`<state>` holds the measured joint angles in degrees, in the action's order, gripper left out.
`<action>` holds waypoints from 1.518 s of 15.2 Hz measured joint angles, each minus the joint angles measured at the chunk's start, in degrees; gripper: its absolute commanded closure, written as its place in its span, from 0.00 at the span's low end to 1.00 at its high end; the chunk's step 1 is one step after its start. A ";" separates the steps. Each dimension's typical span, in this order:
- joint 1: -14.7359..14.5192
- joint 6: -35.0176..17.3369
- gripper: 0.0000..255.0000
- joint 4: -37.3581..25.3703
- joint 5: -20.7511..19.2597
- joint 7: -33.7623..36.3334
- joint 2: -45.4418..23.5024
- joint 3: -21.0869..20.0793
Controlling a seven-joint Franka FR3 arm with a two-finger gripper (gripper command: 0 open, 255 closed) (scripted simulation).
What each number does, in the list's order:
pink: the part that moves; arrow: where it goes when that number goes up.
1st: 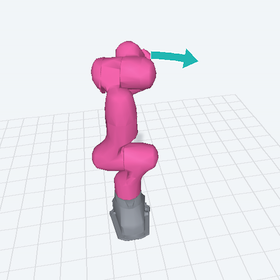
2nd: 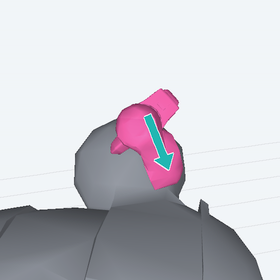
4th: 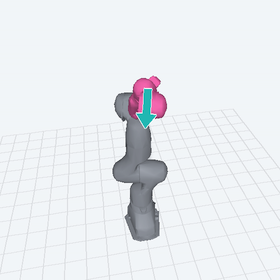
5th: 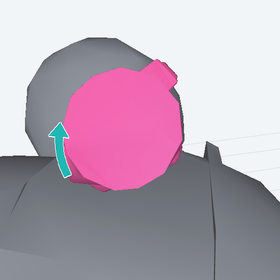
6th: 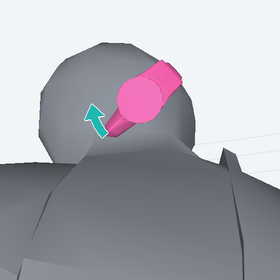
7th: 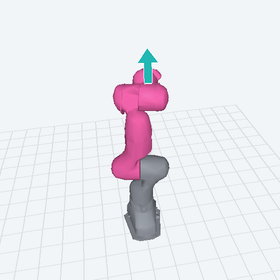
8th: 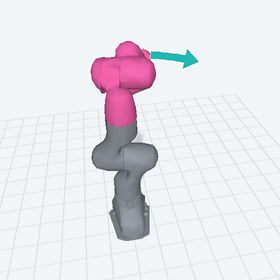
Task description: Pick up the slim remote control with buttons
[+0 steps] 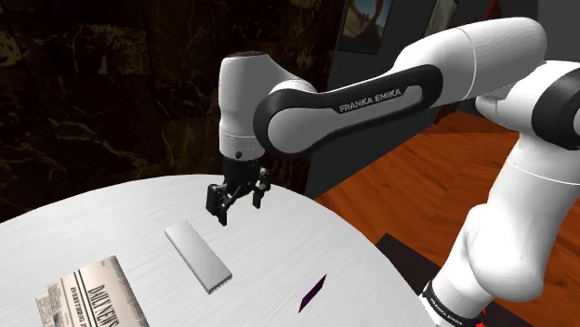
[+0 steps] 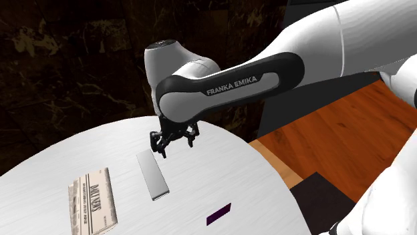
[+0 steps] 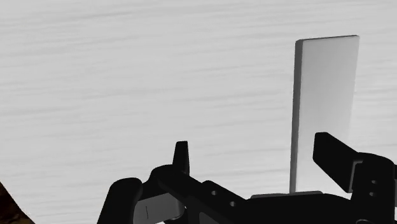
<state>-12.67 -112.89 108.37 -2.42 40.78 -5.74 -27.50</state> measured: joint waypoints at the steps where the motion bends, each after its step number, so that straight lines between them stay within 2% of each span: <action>1: -0.87 0.17 0.00 -2.28 -1.30 1.55 -2.51 -0.40; 8: -7.51 1.96 0.00 -17.36 -8.94 8.63 -18.13 -0.49; 16: -8.56 -1.96 0.00 -16.50 -10.70 9.90 -21.61 0.22; 17: -8.53 -2.27 1.00 -16.14 -10.71 9.94 -21.55 0.22; 23: -8.53 -2.52 1.00 -15.86 -10.72 10.02 -21.45 0.20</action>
<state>-21.20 -115.41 92.51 -13.14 50.81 -27.18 -27.29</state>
